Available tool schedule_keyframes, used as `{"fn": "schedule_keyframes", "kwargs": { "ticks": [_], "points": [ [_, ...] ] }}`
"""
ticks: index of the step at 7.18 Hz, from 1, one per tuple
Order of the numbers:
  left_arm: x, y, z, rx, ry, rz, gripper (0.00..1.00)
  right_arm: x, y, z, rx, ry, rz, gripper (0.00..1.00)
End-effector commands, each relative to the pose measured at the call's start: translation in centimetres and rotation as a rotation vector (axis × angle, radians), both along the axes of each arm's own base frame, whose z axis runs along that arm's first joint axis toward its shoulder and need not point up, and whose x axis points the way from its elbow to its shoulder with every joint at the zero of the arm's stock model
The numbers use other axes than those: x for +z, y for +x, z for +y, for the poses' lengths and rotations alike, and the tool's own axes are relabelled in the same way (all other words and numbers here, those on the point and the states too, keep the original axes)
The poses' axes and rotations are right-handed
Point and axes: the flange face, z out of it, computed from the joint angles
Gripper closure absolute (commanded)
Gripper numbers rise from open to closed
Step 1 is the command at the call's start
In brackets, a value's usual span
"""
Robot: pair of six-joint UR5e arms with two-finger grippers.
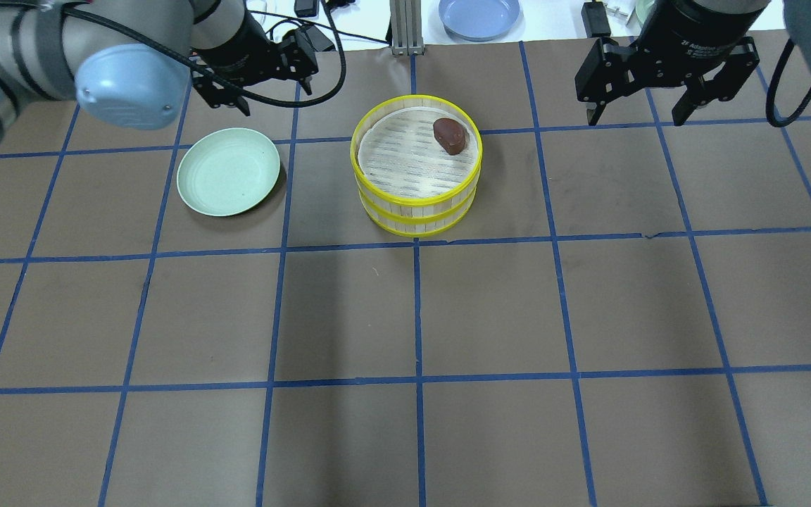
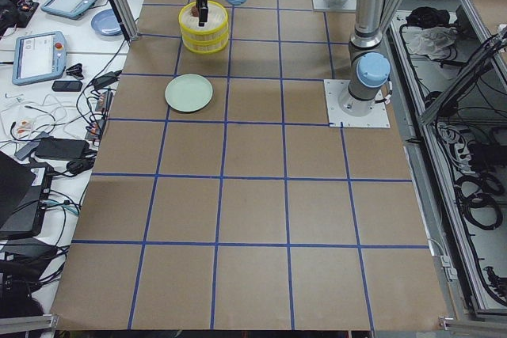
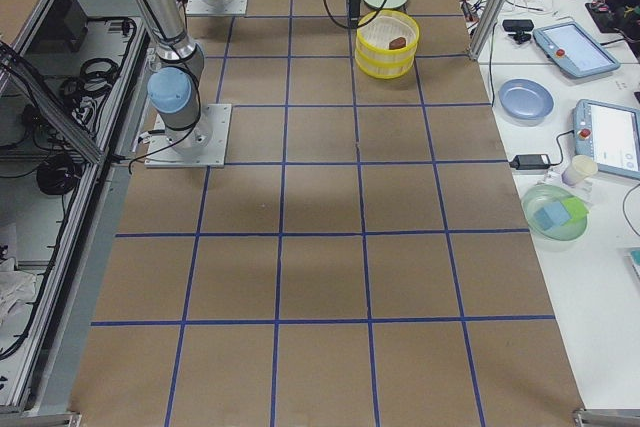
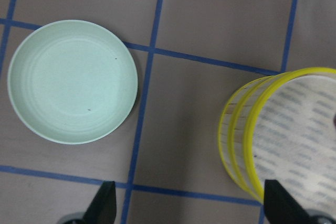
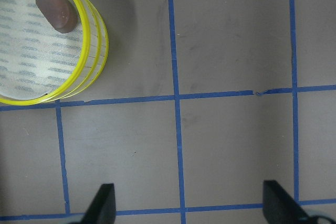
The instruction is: Stack buns with steamer
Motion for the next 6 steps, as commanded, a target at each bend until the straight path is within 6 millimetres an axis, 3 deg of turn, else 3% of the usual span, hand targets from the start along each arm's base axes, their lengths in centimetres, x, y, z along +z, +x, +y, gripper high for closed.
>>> {"fn": "schedule_keyframes", "kwargs": {
  "ticks": [1,3,6],
  "points": [
    [3.9,2.9,4.0,-0.034,0.085,-0.065,0.00,-0.3,0.0,0.0,-0.006,0.004,0.001,0.00],
    [6.2,4.3,6.3,-0.058,0.103,-0.084,0.00,-0.3,0.1,-0.1,-0.005,0.002,-0.009,0.00],
    [6.6,4.3,6.7,-0.060,0.097,-0.082,0.00,-0.4,0.0,-0.1,-0.006,0.005,-0.003,0.00]
  ]
}}
